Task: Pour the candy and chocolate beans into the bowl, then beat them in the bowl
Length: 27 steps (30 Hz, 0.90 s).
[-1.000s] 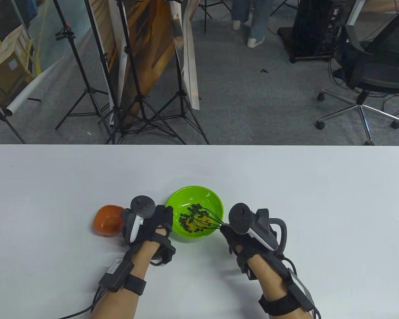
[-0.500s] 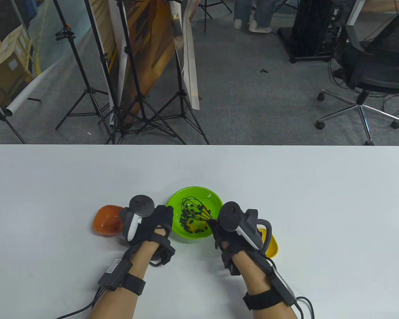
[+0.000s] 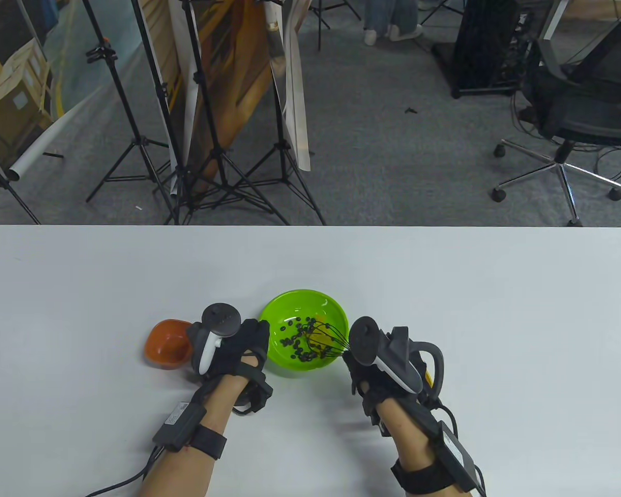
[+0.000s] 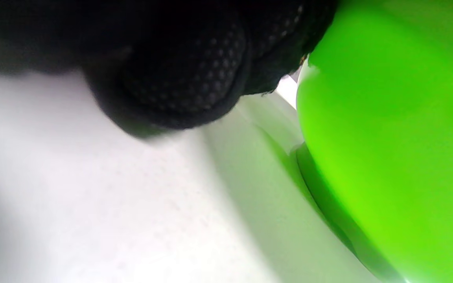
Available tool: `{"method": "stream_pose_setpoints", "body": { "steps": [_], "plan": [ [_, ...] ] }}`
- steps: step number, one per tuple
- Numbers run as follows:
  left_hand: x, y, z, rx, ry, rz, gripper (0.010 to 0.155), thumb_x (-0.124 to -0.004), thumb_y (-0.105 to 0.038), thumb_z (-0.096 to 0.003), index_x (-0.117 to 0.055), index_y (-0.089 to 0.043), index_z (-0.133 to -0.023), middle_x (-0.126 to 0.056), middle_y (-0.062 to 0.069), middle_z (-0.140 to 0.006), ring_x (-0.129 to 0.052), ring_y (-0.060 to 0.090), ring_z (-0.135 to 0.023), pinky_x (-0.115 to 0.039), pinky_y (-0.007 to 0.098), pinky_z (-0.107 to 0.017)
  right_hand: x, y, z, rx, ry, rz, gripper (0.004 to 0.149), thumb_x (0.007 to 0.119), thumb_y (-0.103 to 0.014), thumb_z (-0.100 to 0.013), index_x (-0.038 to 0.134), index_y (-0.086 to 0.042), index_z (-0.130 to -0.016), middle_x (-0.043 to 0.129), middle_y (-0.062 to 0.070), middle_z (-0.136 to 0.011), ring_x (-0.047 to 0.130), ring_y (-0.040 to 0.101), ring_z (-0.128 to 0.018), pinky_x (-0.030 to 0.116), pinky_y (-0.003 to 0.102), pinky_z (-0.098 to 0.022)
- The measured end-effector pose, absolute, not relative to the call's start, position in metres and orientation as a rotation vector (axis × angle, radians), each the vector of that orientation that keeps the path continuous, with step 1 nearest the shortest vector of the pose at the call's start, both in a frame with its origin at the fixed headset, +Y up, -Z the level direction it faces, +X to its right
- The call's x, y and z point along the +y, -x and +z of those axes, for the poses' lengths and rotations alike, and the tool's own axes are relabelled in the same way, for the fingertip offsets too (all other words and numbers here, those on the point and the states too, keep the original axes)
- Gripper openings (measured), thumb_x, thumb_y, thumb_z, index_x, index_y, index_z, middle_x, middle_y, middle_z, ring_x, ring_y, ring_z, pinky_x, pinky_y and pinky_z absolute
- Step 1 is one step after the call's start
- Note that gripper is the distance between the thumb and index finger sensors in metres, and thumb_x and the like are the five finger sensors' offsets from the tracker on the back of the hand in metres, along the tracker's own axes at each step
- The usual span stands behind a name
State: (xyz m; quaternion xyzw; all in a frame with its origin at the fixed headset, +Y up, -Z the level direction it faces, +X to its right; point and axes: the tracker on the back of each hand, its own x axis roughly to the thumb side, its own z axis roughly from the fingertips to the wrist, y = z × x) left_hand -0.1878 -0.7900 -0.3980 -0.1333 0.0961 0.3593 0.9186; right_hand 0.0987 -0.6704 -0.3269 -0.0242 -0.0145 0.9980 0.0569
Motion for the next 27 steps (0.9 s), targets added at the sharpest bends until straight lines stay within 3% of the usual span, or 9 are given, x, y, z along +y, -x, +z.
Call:
{"method": "stream_pose_setpoints", "body": {
  "steps": [5,10,18,22,27],
  "plan": [
    [-0.790,0.188,-0.398,0.194,0.281,0.740,0.043,-0.062,-0.057,-0.0490,-0.080,-0.023,-0.068,-0.098,-0.010,-0.043,-0.107,0.017,-0.023,-0.093,0.024,-0.010,-0.695,-0.101,-0.341,-0.053,0.115,2.942,0.055,0.085,-0.051,-0.045,0.093,-0.006,-0.075,0.102,0.012,-0.038,0.091,0.018,0.002,0.087,0.038,0.006],
    [-0.791,0.188,-0.399,0.189,0.287,0.746,0.044,-0.061,-0.057,-0.0490,-0.080,-0.023,-0.068,-0.097,-0.010,-0.043,-0.107,0.017,-0.024,-0.093,0.024,-0.011,-0.709,-0.087,-0.346,-0.004,0.005,2.806,0.055,0.082,-0.051,-0.046,0.093,-0.006,-0.075,0.102,0.012,-0.037,0.091,0.018,0.003,0.087,0.037,0.007],
    [-0.792,0.190,-0.399,0.208,0.293,0.763,0.044,-0.059,-0.058,-0.0486,-0.080,-0.024,-0.068,-0.097,-0.011,-0.043,-0.107,0.016,-0.024,-0.094,0.024,-0.012,-0.676,-0.089,-0.335,0.202,-0.141,2.875,0.053,0.088,-0.050,-0.045,0.096,-0.007,-0.074,0.103,0.014,-0.037,0.091,0.021,0.002,0.086,0.040,0.005],
    [-0.791,0.189,-0.399,0.205,0.291,0.751,0.044,-0.060,-0.059,-0.0484,-0.080,-0.024,-0.067,-0.097,-0.012,-0.042,-0.107,0.015,-0.024,-0.094,0.024,-0.012,-0.664,-0.101,-0.333,0.125,-0.036,2.946,0.053,0.093,-0.050,-0.043,0.097,-0.007,-0.074,0.103,0.015,-0.037,0.091,0.023,0.002,0.086,0.041,0.004],
    [-0.792,0.189,-0.400,0.196,0.298,0.757,0.044,-0.062,-0.058,-0.0486,-0.080,-0.023,-0.067,-0.097,-0.011,-0.042,-0.107,0.015,-0.024,-0.094,0.024,-0.012,-0.674,-0.106,-0.342,0.028,0.113,2.983,0.054,0.089,-0.050,-0.045,0.095,-0.006,-0.075,0.103,0.014,-0.038,0.091,0.021,0.001,0.087,0.040,0.004]
  ]
}}
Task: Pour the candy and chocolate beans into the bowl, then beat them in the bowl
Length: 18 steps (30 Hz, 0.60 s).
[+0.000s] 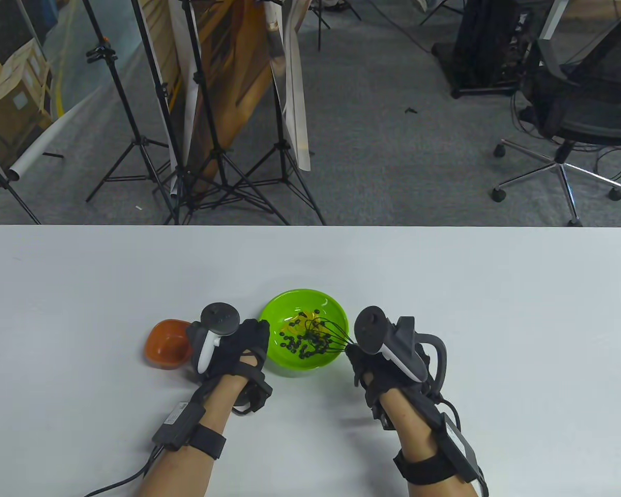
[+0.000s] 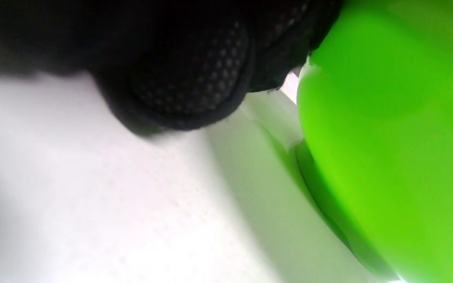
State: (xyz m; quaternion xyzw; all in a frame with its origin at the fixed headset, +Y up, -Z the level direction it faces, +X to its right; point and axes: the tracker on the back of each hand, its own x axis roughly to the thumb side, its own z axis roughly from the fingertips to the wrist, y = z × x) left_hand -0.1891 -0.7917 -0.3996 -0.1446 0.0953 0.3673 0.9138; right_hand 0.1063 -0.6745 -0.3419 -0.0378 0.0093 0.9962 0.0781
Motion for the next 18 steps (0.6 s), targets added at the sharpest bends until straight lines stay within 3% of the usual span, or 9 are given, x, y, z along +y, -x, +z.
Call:
{"method": "stream_pose_setpoints", "body": {
  "steps": [7,13,18],
  "plan": [
    [-0.793,0.190,-0.401,0.187,0.306,0.762,0.044,-0.061,-0.058,-0.0487,-0.080,-0.023,-0.067,-0.097,-0.011,-0.042,-0.107,0.016,-0.024,-0.094,0.025,-0.012,-0.706,-0.097,-0.354,0.027,0.055,2.811,0.055,0.082,-0.051,-0.046,0.093,-0.006,-0.076,0.102,0.012,-0.037,0.091,0.019,0.002,0.087,0.038,0.006],
    [-0.793,0.189,-0.401,0.189,0.316,0.761,0.044,-0.060,-0.059,-0.0485,-0.080,-0.025,-0.067,-0.097,-0.012,-0.042,-0.106,0.015,-0.025,-0.094,0.024,-0.013,-0.698,-0.085,-0.347,0.143,-0.085,2.805,0.054,0.085,-0.051,-0.046,0.094,-0.007,-0.076,0.102,0.013,-0.037,0.091,0.020,0.001,0.087,0.040,0.005],
    [-0.794,0.190,-0.401,0.195,0.321,0.772,0.044,-0.059,-0.059,-0.0484,-0.080,-0.025,-0.067,-0.097,-0.012,-0.042,-0.107,0.014,-0.025,-0.094,0.024,-0.013,-0.674,-0.094,-0.337,0.206,-0.158,2.855,0.053,0.090,-0.050,-0.044,0.096,-0.007,-0.074,0.103,0.014,-0.037,0.091,0.023,0.001,0.086,0.042,0.003]
  ]
}}
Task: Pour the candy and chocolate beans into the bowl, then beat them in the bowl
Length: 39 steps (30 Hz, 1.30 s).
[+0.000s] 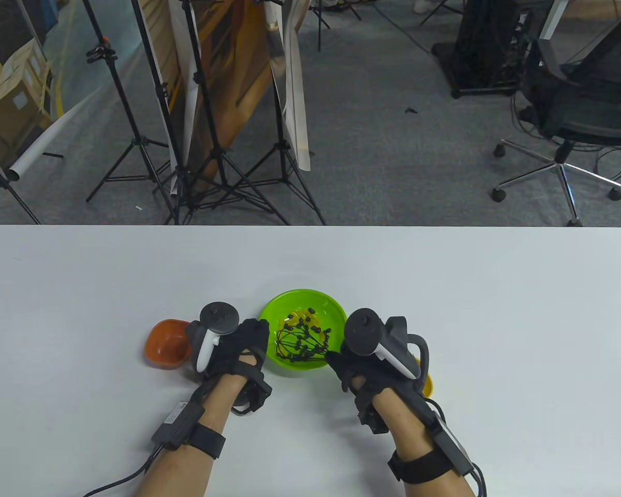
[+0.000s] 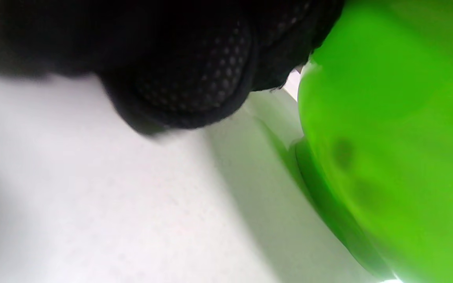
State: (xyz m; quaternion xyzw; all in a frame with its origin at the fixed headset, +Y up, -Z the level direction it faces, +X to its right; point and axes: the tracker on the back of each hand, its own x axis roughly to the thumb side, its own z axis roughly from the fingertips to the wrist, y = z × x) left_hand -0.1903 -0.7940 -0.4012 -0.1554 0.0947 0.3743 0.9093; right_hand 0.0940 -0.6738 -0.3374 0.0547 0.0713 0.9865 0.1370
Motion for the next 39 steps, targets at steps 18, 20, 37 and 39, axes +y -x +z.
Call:
{"method": "stream_pose_setpoints", "body": {
  "steps": [18,20,37,39],
  "plan": [
    [-0.794,0.189,-0.402,0.166,0.331,0.762,0.043,-0.061,-0.059,-0.0483,-0.080,-0.024,-0.066,-0.097,-0.012,-0.041,-0.107,0.014,-0.025,-0.095,0.025,-0.014,-0.706,-0.101,-0.356,0.019,0.084,2.873,0.056,0.079,-0.051,-0.047,0.092,-0.004,-0.075,0.102,0.011,-0.036,0.091,0.018,0.002,0.087,0.038,0.005],
    [-0.795,0.189,-0.403,0.170,0.331,0.762,0.043,-0.061,-0.059,-0.0482,-0.080,-0.025,-0.066,-0.097,-0.012,-0.041,-0.107,0.014,-0.025,-0.095,0.025,-0.014,-0.710,-0.095,-0.356,0.010,0.048,2.875,0.056,0.078,-0.051,-0.047,0.092,-0.004,-0.075,0.102,0.011,-0.036,0.091,0.018,0.002,0.087,0.038,0.005],
    [-0.797,0.189,-0.403,0.171,0.352,0.789,0.044,-0.060,-0.060,-0.0481,-0.080,-0.025,-0.066,-0.097,-0.013,-0.041,-0.107,0.013,-0.026,-0.095,0.025,-0.015,-0.661,-0.107,-0.335,0.117,-0.122,2.936,0.053,0.097,-0.050,-0.040,0.098,-0.007,-0.072,0.104,0.014,-0.038,0.092,0.026,-0.001,0.087,0.043,0.001],
    [-0.797,0.188,-0.403,0.168,0.354,0.788,0.044,-0.060,-0.060,-0.0480,-0.080,-0.025,-0.066,-0.097,-0.013,-0.041,-0.107,0.013,-0.026,-0.095,0.025,-0.015,-0.661,-0.109,-0.336,0.082,-0.063,2.968,0.053,0.097,-0.050,-0.039,0.098,-0.008,-0.072,0.104,0.014,-0.038,0.092,0.026,-0.001,0.087,0.044,0.000]
  ]
}}
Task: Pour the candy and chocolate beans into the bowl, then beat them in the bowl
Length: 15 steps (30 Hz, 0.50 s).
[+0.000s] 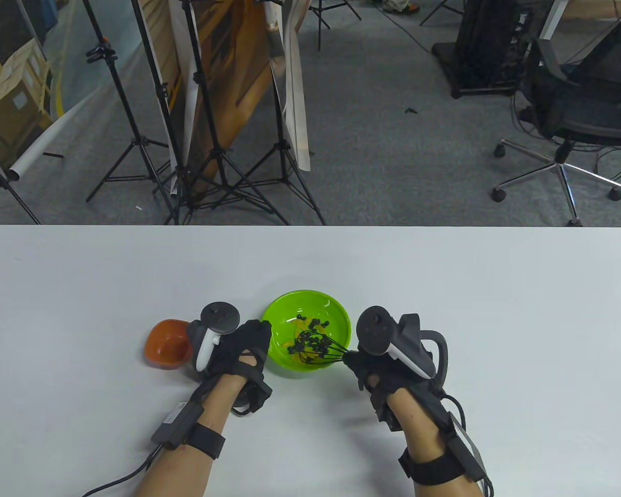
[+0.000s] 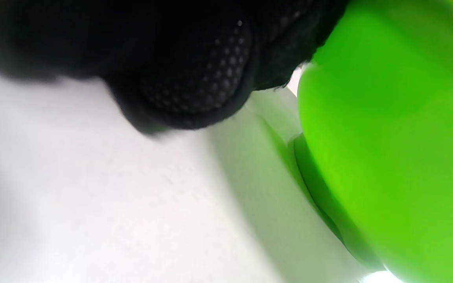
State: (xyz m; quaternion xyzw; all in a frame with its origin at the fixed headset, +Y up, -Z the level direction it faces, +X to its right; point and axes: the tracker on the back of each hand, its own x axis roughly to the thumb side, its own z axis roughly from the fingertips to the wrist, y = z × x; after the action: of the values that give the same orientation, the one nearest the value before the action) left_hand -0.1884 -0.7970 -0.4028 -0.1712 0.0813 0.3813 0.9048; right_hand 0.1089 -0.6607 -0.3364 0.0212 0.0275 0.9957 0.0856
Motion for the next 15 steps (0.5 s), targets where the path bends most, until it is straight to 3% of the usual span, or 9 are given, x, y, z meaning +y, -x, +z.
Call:
{"method": "stream_pose_setpoints", "body": {
  "steps": [7,15],
  "plan": [
    [-0.798,0.190,-0.404,0.168,0.364,0.811,0.043,-0.064,-0.059,-0.0480,-0.080,-0.024,-0.066,-0.097,-0.012,-0.041,-0.107,0.014,-0.026,-0.095,0.025,-0.015,-0.682,-0.114,-0.348,0.063,0.133,2.917,0.054,0.090,-0.050,-0.044,0.095,-0.005,-0.074,0.102,0.013,-0.038,0.092,0.022,0.000,0.087,0.040,0.002],
    [-0.798,0.191,-0.404,0.181,0.369,0.818,0.043,-0.062,-0.060,-0.0480,-0.080,-0.025,-0.066,-0.097,-0.013,-0.041,-0.107,0.013,-0.026,-0.095,0.025,-0.015,-0.703,-0.117,-0.357,0.074,0.131,2.780,0.055,0.083,-0.051,-0.046,0.093,-0.004,-0.074,0.102,0.011,-0.037,0.092,0.019,0.001,0.088,0.039,0.004]
  ]
}}
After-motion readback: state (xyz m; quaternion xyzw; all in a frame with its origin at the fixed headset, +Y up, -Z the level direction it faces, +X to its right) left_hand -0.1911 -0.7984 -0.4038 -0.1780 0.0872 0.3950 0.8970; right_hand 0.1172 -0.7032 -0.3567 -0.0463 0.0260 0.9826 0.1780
